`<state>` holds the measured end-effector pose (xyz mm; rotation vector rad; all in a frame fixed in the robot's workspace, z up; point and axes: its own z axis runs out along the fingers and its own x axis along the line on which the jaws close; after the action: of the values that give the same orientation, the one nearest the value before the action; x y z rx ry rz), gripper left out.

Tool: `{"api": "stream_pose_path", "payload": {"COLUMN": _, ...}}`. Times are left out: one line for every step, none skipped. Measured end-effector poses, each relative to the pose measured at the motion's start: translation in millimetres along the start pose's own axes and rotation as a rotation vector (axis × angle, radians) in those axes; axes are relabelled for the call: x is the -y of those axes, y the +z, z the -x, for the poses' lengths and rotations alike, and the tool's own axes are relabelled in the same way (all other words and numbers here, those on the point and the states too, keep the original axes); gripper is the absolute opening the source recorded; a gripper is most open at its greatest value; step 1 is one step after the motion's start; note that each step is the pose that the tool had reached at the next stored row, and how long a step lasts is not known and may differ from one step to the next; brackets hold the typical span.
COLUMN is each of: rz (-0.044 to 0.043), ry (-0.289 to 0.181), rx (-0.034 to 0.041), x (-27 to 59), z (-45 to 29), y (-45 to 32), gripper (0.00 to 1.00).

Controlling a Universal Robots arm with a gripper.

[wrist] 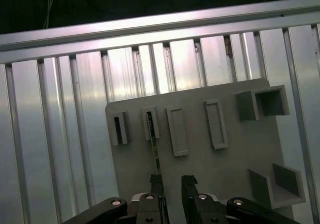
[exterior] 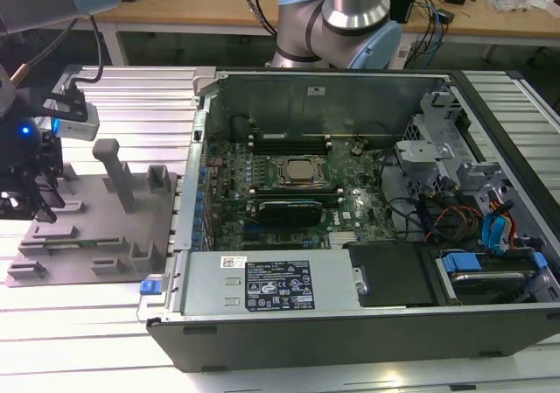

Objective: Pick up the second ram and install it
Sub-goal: 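Pick up the second ram and move it above second insertion slot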

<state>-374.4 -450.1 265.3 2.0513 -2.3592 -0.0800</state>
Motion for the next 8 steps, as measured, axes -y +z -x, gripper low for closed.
{"api": "stream_pose_path", "payload": {"rz": 0.0, "ry": 0.0, "rx": 0.0, "x": 0.1, "z": 0.0, "y": 1.4, "gripper": 0.28}}
{"api": "stream_pose_path", "payload": {"rz": 0.0, "ry": 0.0, "rx": 0.0, "x": 0.1, "z": -0.1, "y": 2.9, "gripper": 0.28}}
{"api": "stream_pose_path", "payload": {"rz": 0.0, "ry": 0.0, "rx": 0.0, "x": 0.2, "z": -0.1, "y": 4.3, "gripper": 0.28}}
{"api": "stream_pose_path", "payload": {"rz": 0.0, "ry": 0.0, "rx": 0.0, "x": 0.3, "z": -0.1, "y": 5.7, "gripper": 0.28}}
{"api": "stream_pose_path", "payload": {"rz": 0.0, "ry": 0.0, "rx": 0.0, "x": 0.4, "z": -0.2, "y": 7.2, "gripper": 0.28}}
{"api": "stream_pose_path", "payload": {"rz": 0.0, "ry": 0.0, "rx": 0.0, "x": 0.5, "z": -0.2, "y": 9.1, "gripper": 0.28}}
{"api": "stream_pose_path", "payload": {"rz": 0.0, "ry": 0.0, "rx": 0.0, "x": 0.5, "z": -0.2, "y": 11.4, "gripper": 0.28}}
{"api": "stream_pose_path", "payload": {"rz": 0.0, "ry": 0.0, "rx": 0.0001, "x": 0.6, "z": -0.3, "y": 13.1, "gripper": 0.28}}
